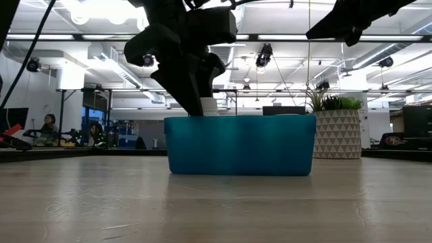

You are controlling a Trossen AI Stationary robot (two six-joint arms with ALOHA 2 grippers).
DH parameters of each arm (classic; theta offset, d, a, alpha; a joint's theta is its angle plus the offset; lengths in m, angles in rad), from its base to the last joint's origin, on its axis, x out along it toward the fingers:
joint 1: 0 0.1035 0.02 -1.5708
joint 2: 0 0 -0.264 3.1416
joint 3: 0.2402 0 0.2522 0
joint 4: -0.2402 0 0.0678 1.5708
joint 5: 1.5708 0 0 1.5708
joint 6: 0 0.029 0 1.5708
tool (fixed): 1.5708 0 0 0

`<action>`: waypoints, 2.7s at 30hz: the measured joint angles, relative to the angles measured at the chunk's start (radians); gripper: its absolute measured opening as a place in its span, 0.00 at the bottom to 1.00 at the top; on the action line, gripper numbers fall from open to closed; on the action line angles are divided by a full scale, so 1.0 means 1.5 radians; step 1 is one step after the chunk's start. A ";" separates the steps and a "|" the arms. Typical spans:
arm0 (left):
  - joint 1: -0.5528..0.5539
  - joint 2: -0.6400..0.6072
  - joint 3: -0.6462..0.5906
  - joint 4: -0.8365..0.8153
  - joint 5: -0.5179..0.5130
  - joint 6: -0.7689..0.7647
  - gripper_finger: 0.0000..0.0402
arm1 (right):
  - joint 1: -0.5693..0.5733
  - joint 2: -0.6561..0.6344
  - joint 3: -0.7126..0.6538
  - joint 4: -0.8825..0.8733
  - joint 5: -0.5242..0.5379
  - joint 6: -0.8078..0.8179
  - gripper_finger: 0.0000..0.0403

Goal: Pick and place pill bottles into a basket
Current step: Put the white pill bottle into the blue bin, then return to Home Position

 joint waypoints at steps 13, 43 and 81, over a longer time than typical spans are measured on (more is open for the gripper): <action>0.002 0.054 0.003 0.013 0.004 0.011 0.38 | 0.000 0.000 0.000 0.000 0.000 0.000 0.02; 0.004 0.058 0.006 0.004 0.003 0.011 0.51 | 0.000 0.000 0.000 -0.001 0.000 0.000 0.02; 0.004 0.031 0.084 -0.045 0.004 0.010 0.51 | 0.000 0.000 0.000 -0.001 -0.001 -0.004 0.02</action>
